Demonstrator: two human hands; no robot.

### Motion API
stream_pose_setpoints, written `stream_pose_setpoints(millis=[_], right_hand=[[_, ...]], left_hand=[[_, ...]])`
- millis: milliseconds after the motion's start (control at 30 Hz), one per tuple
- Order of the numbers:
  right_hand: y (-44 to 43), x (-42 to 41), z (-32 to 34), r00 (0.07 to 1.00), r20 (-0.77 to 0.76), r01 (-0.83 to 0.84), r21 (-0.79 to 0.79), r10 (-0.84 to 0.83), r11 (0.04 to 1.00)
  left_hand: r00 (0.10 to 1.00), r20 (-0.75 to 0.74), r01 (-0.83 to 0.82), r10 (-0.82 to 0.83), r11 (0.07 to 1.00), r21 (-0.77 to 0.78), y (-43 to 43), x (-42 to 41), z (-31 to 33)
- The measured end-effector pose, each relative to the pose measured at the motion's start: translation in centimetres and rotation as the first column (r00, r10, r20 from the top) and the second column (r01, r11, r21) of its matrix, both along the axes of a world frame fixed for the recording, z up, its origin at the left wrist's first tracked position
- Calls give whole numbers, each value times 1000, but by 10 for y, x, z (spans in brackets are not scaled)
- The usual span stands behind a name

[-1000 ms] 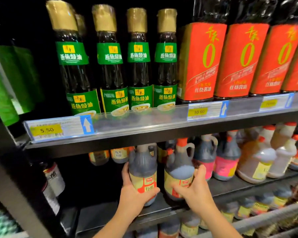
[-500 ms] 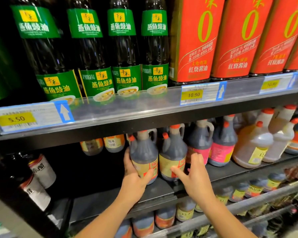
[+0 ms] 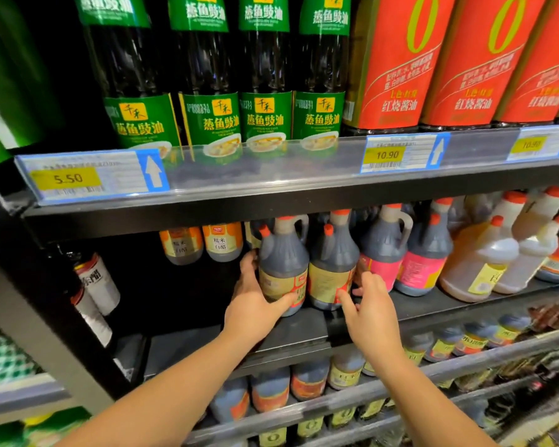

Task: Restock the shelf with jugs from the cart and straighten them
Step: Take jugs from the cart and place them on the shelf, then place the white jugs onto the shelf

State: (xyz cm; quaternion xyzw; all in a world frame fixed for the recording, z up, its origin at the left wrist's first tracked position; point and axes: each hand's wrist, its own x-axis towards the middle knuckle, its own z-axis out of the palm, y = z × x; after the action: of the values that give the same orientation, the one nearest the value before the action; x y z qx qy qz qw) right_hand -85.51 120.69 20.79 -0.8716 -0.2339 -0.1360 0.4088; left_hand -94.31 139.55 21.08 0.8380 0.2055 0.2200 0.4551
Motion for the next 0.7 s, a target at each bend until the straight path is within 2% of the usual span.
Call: stream_pose_setpoints(millis=[333, 533, 633, 700], right_hand=[[-12, -33, 17, 986, -162, -27, 35, 32, 999], [-34, -52, 23, 984, -176, -36, -6, 34, 999], [-53, -59, 23, 981, -194, -10, -5, 9, 1000], [-71, -64, 19, 979, -202, 29, -5, -29, 1000]], left_hand=[[985, -159, 80, -65, 993, 87, 11, -57, -11], [972, -154, 185, -175, 981, 55, -5, -92, -15], [965, -164, 210, -206, 978, 8, -20, -87, -19], [938, -190, 291, -291, 956, -25, -36, -70, -20]])
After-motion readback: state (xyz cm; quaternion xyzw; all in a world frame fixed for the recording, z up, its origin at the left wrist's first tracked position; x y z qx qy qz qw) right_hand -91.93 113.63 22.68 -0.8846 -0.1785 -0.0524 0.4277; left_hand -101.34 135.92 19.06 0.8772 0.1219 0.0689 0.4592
